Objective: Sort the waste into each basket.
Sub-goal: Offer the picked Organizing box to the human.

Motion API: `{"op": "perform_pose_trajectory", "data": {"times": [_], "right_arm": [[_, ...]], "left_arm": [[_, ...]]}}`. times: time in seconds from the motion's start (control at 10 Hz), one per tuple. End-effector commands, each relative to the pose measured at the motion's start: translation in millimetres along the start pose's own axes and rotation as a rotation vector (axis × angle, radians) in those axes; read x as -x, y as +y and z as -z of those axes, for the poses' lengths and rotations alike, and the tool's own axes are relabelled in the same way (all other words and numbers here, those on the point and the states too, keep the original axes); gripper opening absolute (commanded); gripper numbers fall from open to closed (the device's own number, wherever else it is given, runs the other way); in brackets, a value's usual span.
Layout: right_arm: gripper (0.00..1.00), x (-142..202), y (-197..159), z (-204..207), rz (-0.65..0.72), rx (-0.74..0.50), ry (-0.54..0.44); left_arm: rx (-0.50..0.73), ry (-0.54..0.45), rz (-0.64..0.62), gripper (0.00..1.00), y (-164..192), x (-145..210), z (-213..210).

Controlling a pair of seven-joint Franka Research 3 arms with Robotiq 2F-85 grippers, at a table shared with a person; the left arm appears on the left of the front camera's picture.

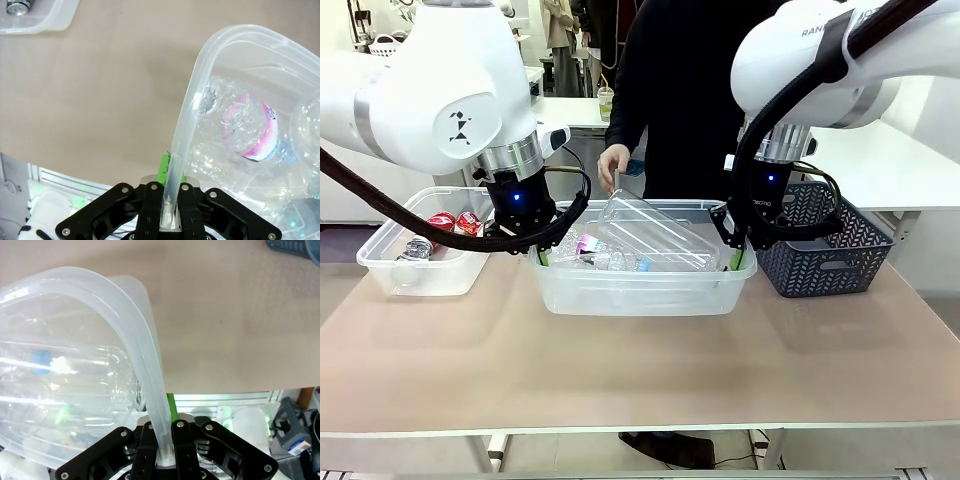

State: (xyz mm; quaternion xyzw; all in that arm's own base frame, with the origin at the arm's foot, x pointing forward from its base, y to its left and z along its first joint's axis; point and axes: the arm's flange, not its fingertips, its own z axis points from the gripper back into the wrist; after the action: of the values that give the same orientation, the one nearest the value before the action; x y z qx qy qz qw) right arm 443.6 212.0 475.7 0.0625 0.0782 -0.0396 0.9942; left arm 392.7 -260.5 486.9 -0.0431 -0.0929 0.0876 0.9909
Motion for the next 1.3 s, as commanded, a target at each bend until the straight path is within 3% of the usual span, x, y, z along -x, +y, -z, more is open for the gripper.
{"op": "perform_pose_trajectory", "data": {"times": [0.0, 0.1, 0.2, 0.3, 0.4, 0.6, 0.7, 0.8, 1.2], "right_arm": [[0.03, 2, 2, -4, 0.000, -0.005, -0.001], [0.03, 2, 2, -4, 0.000, -0.005, -0.001], [0.03, 0, 0, 0, 0.000, 0.000, 0.000], [0.03, -34, 12, -9, -0.062, 0.009, 0.016], [0.03, -70, 17, -15, -0.030, 0.009, 0.015], [0.03, -108, 23, -16, -0.014, -0.040, -0.015], [0.03, -109, 24, -12, -0.006, -0.049, -0.037], [0.03, -105, 24, -5, 0.008, -0.055, -0.029], [0.03, -114, 11, -6, 0.006, -0.041, -0.036]], "left_arm": [[-0.001, -0.006, -0.017, 0.04, 5, -3, 1], [0.000, 0.000, 0.000, 0.04, 0, 0, 0], [0.003, -0.001, 0.036, 0.04, -8, -29, 2], [0.016, -0.030, 0.064, 0.04, -17, -59, 3], [0.002, -0.068, 0.058, 0.04, -24, -85, 8], [0.028, -0.101, -0.024, 0.04, -28, -122, 22], [0.027, -0.097, -0.077, 0.04, -26, -126, 28], [0.013, -0.043, 0.046, 0.04, -12, -107, 22], [0.013, -0.043, 0.046, 0.04, -12, -107, 22]]}}
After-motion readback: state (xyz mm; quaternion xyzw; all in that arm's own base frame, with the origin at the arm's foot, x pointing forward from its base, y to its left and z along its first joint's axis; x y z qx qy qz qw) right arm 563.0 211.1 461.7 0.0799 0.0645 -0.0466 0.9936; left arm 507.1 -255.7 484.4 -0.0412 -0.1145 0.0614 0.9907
